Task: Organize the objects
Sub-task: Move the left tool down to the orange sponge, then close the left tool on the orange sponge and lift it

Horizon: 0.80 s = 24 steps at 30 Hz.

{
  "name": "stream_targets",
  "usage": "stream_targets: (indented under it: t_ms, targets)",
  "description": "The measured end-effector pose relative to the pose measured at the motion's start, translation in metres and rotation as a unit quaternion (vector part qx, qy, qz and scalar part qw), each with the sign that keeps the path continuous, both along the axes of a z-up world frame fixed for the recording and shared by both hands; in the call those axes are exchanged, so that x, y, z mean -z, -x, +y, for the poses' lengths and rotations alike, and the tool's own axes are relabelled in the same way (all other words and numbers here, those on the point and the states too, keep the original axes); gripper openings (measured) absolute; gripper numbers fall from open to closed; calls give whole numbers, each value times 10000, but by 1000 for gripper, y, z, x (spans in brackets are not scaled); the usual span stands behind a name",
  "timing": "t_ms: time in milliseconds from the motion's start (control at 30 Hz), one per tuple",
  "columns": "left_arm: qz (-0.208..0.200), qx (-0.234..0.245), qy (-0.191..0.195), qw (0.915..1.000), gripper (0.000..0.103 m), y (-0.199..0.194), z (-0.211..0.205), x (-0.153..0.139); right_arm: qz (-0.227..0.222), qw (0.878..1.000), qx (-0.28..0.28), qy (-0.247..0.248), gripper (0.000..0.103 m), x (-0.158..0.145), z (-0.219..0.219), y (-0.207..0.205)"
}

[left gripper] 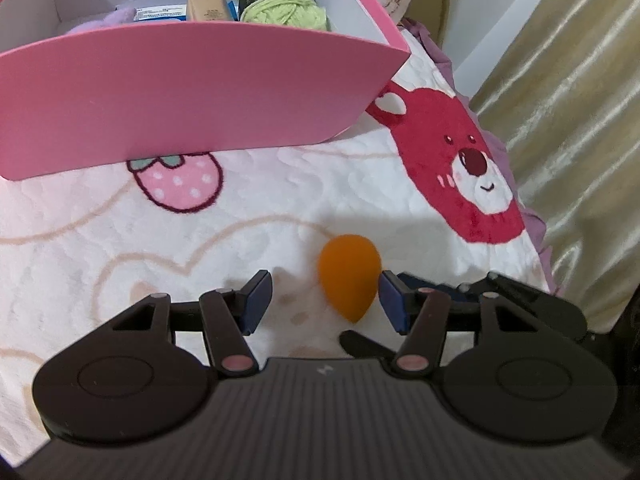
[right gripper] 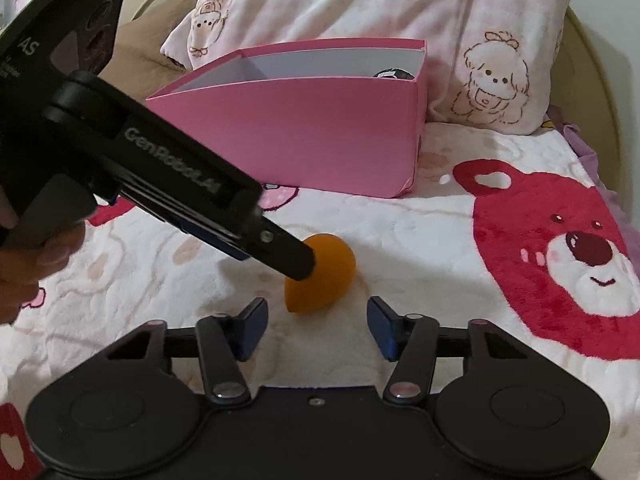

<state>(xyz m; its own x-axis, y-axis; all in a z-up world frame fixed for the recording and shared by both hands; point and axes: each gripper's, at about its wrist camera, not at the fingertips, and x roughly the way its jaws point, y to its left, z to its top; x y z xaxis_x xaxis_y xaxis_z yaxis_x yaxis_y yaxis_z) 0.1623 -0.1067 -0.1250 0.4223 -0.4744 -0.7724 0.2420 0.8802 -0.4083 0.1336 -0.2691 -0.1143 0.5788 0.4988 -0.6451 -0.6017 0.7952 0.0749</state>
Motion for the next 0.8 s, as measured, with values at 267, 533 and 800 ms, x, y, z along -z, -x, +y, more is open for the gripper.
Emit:
stream_targets:
  t_ms: [267,533,800]
  targets:
    - [-55,-100,134,9998,38,-4,-17,4,49,9999,-105,-75,42,-3,2,-10]
    - [-21,-288,248,9993,33,-7,-12,14,218,9997,-91,-71,42,4,6,-25]
    - [-57,-288,261,9992,33,2,-10,1,306,9994,44,-178,41,-4,5,-18]
